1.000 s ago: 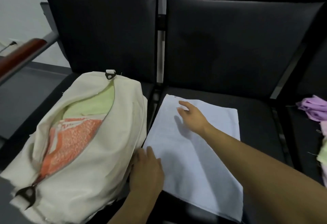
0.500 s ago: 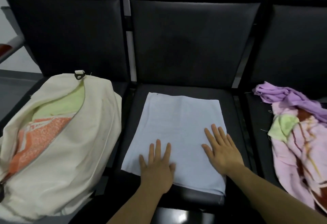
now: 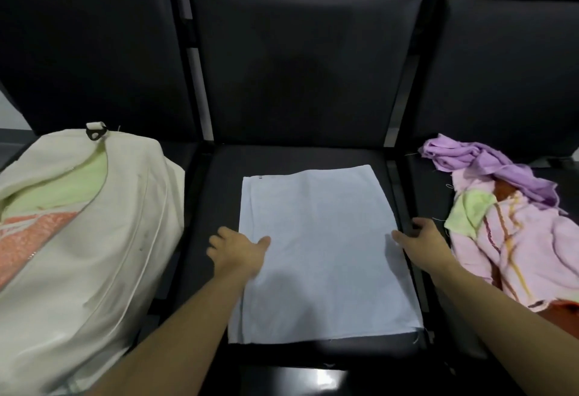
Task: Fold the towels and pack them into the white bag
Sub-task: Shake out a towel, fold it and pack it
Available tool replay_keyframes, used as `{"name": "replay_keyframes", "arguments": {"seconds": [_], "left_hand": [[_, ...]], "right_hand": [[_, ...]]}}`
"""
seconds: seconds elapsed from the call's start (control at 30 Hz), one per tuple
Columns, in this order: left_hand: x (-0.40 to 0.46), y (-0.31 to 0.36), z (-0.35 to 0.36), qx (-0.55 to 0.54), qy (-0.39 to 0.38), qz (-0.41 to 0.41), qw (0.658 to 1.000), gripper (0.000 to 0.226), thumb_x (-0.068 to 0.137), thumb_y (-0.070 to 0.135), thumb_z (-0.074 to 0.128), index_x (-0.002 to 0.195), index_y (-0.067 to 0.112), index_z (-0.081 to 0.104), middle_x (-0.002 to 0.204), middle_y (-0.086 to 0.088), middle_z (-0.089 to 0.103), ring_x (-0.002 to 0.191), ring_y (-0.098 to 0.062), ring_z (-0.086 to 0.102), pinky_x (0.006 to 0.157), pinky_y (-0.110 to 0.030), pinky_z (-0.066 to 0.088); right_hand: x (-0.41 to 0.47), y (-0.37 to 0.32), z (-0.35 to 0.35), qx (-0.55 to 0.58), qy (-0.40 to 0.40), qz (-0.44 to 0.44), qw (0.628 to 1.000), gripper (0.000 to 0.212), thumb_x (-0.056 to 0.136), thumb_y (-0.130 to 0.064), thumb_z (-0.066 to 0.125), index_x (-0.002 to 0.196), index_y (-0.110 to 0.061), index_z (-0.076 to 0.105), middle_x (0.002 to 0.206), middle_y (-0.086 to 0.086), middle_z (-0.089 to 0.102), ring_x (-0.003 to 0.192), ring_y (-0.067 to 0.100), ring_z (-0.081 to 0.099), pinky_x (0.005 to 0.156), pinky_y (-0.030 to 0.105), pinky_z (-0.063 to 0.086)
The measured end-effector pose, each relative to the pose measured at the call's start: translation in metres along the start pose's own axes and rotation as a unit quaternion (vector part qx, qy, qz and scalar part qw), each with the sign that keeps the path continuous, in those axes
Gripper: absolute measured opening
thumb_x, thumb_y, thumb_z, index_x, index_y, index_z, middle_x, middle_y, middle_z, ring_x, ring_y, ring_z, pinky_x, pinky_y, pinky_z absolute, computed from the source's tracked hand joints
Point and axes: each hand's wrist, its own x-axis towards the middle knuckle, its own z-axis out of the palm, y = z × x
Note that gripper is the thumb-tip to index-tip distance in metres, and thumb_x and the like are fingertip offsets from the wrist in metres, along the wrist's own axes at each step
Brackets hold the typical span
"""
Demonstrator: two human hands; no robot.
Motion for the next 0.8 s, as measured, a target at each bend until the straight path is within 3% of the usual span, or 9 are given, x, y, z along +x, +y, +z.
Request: {"name": "replay_keyframes", "arguments": {"seconds": [0.07, 0.13, 0.23, 0.3, 0.4, 0.53, 0.63, 0.7, 0.8], "left_hand": [[0.011, 0.003, -0.001, -0.041, -0.053, -0.049, 0.997, 0.113, 0.081, 0.054, 0.078, 0.154, -0.002, 0.012, 0.156, -0.021, 0.026, 0.136, -0.040, 0.041, 0.104, -0.047, 0.044], [0.018, -0.005, 0.003, -0.032, -0.063, -0.027, 0.997, 0.098, 0.080, 0.055, 0.079, 0.146, -0.002, 0.034, 0.143, -0.020, 0.047, 0.120, -0.037, 0.057, 0.097, -0.044, 0.052], [0.026, -0.021, 0.009, -0.048, -0.051, 0.023, 0.997, 0.057, 0.084, 0.053, 0.076, 0.110, 0.004, 0.063, 0.106, -0.010, 0.069, 0.090, -0.026, 0.066, 0.079, -0.039, 0.058], [0.029, -0.024, 0.006, -0.139, -0.084, 0.016, 0.987, 0.041, 0.085, 0.042, 0.079, 0.100, 0.005, 0.070, 0.102, -0.009, 0.072, 0.089, -0.026, 0.068, 0.084, -0.041, 0.059], [0.024, -0.021, -0.002, -0.211, -0.128, -0.014, 0.969, 0.035, 0.088, 0.032, 0.079, 0.107, 0.003, 0.069, 0.102, -0.005, 0.071, 0.092, -0.024, 0.066, 0.082, -0.035, 0.055], [0.014, -0.016, -0.008, -0.282, -0.131, -0.017, 0.950, 0.029, 0.096, 0.027, 0.070, 0.114, 0.004, 0.068, 0.093, -0.002, 0.069, 0.082, -0.017, 0.064, 0.062, -0.025, 0.046], [0.011, -0.014, -0.013, -0.343, -0.110, -0.006, 0.933, 0.030, 0.093, 0.033, 0.073, 0.111, 0.009, 0.071, 0.105, -0.005, 0.073, 0.089, -0.020, 0.068, 0.066, -0.027, 0.050], [0.010, -0.009, -0.018, -0.357, -0.053, 0.034, 0.932, 0.023, 0.087, 0.045, 0.076, 0.093, 0.023, 0.072, 0.127, -0.003, 0.068, 0.110, -0.022, 0.065, 0.087, -0.036, 0.054], [-0.004, 0.002, -0.037, -0.347, 0.027, 0.140, 0.927, 0.022, 0.085, 0.053, 0.075, 0.081, 0.031, 0.073, 0.159, 0.018, 0.035, 0.140, -0.011, 0.040, 0.111, -0.042, 0.040]], "right_hand": [[0.000, -0.002, -0.003, 0.048, -0.027, 0.053, 0.997, 0.020, 0.089, -0.021, 0.073, 0.084, -0.009, 0.057, 0.076, 0.006, 0.061, 0.069, 0.025, 0.059, 0.066, 0.036, 0.052], [0.004, 0.000, 0.001, 0.029, -0.032, 0.042, 0.998, 0.032, 0.086, -0.025, 0.075, 0.067, -0.011, 0.052, 0.059, 0.002, 0.055, 0.059, 0.025, 0.053, 0.060, 0.032, 0.046], [0.002, -0.002, 0.011, -0.042, -0.042, 0.029, 0.998, 0.032, 0.082, -0.035, 0.077, 0.069, -0.013, 0.058, 0.061, -0.002, 0.060, 0.061, 0.020, 0.058, 0.056, 0.027, 0.041], [0.002, 0.000, 0.015, -0.070, -0.053, 0.026, 0.996, 0.031, 0.083, -0.033, 0.079, 0.070, -0.011, 0.061, 0.066, 0.001, 0.065, 0.065, 0.022, 0.063, 0.057, 0.028, 0.043], [0.003, -0.001, 0.013, 0.008, -0.064, 0.045, 0.997, 0.038, 0.081, -0.025, 0.083, 0.067, 0.005, 0.064, 0.067, 0.015, 0.068, 0.062, 0.026, 0.063, 0.060, 0.031, 0.046], [0.003, -0.002, 0.000, 0.088, -0.076, 0.075, 0.990, 0.034, 0.082, -0.022, 0.083, 0.060, -0.003, 0.064, 0.055, 0.002, 0.063, 0.051, 0.018, 0.057, 0.054, 0.025, 0.045], [-0.003, -0.003, -0.009, 0.174, -0.087, 0.061, 0.979, 0.031, 0.083, -0.026, 0.083, 0.064, -0.005, 0.070, 0.070, 0.010, 0.068, 0.054, 0.016, 0.060, 0.061, 0.027, 0.050], [-0.008, -0.010, -0.014, 0.229, -0.076, 0.030, 0.970, 0.033, 0.082, -0.034, 0.082, 0.077, -0.003, 0.076, 0.090, 0.010, 0.074, 0.073, 0.014, 0.066, 0.075, 0.032, 0.054], [-0.022, -0.034, -0.024, 0.256, -0.042, -0.063, 0.964, 0.024, 0.085, -0.038, 0.078, 0.093, -0.016, 0.082, 0.130, -0.017, 0.062, 0.114, -0.007, 0.059, 0.099, 0.028, 0.047]]}}
